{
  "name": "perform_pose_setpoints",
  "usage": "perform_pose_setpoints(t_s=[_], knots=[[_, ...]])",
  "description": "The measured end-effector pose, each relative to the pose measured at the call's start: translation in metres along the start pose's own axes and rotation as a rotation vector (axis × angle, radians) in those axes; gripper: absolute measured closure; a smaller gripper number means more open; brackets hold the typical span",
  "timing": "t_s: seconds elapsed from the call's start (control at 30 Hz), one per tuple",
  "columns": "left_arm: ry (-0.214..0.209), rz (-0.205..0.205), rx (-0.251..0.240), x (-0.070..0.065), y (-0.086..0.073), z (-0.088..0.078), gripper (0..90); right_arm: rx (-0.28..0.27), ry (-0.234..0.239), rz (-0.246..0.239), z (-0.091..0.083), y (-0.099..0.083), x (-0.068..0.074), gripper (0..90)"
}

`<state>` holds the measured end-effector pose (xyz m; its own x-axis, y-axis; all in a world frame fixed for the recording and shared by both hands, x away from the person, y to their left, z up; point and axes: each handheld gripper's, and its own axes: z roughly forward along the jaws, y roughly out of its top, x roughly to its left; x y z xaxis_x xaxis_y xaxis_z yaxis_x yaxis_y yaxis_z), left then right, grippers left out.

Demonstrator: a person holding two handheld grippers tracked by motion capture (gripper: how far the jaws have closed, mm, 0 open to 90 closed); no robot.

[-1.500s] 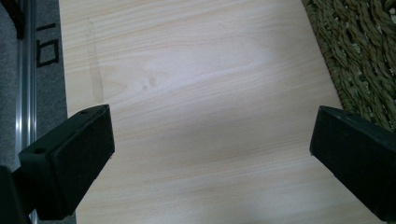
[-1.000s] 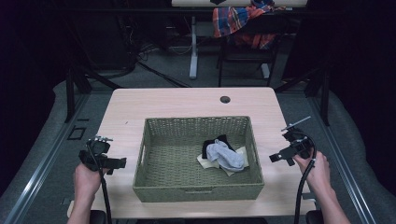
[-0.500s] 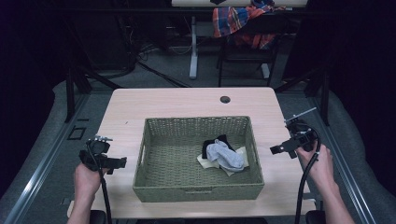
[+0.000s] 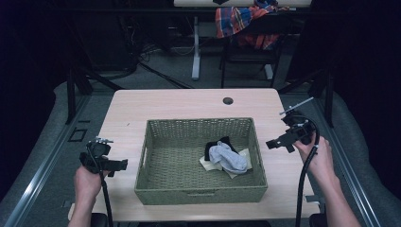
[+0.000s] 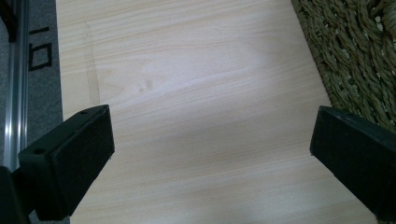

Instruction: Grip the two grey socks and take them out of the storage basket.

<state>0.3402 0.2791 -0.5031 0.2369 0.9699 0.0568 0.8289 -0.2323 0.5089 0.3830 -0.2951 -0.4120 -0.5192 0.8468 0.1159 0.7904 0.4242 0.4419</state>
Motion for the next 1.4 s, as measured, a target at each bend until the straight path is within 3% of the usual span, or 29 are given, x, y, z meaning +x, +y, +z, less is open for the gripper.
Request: perform_pose_setpoints(t_s=[0.57,0.7,0.8,0.9,1.07,1.13,1.23,1.4], knots=[[-0.002,0.001,0.001,0.0,0.0,0.0,0.0,0.028,0.023,-0.086,0.007,0.033,0.03,0.0],[0.001,0.002,-0.004,-0.001,0.0,0.0,0.0,0.038,0.029,-0.125,0.013,0.042,0.041,0.0],[0.0,0.001,-0.001,0.0,0.0,0.0,0.0,0.059,0.031,-0.157,0.022,0.05,0.05,0.0],[0.001,0.001,-0.003,0.0,0.0,0.001,0.0,0.063,0.037,-0.16,0.027,0.054,0.054,0.0],[0.002,0.002,-0.003,0.0,0.0,0.001,0.0,0.08,0.066,-0.183,0.042,0.062,0.066,7.2],[0.003,0.001,-0.005,0.0,0.0,0.001,0.0,0.104,0.065,-0.214,0.051,0.065,0.073,11.6],[0.0,0.003,-0.003,0.0,0.0,0.001,0.0,0.104,0.074,-0.235,0.056,0.066,0.078,13.2],[-0.002,0.014,-0.004,-0.002,0.001,0.001,0.0,0.157,0.064,-0.27,0.076,0.064,0.092,15.3]])
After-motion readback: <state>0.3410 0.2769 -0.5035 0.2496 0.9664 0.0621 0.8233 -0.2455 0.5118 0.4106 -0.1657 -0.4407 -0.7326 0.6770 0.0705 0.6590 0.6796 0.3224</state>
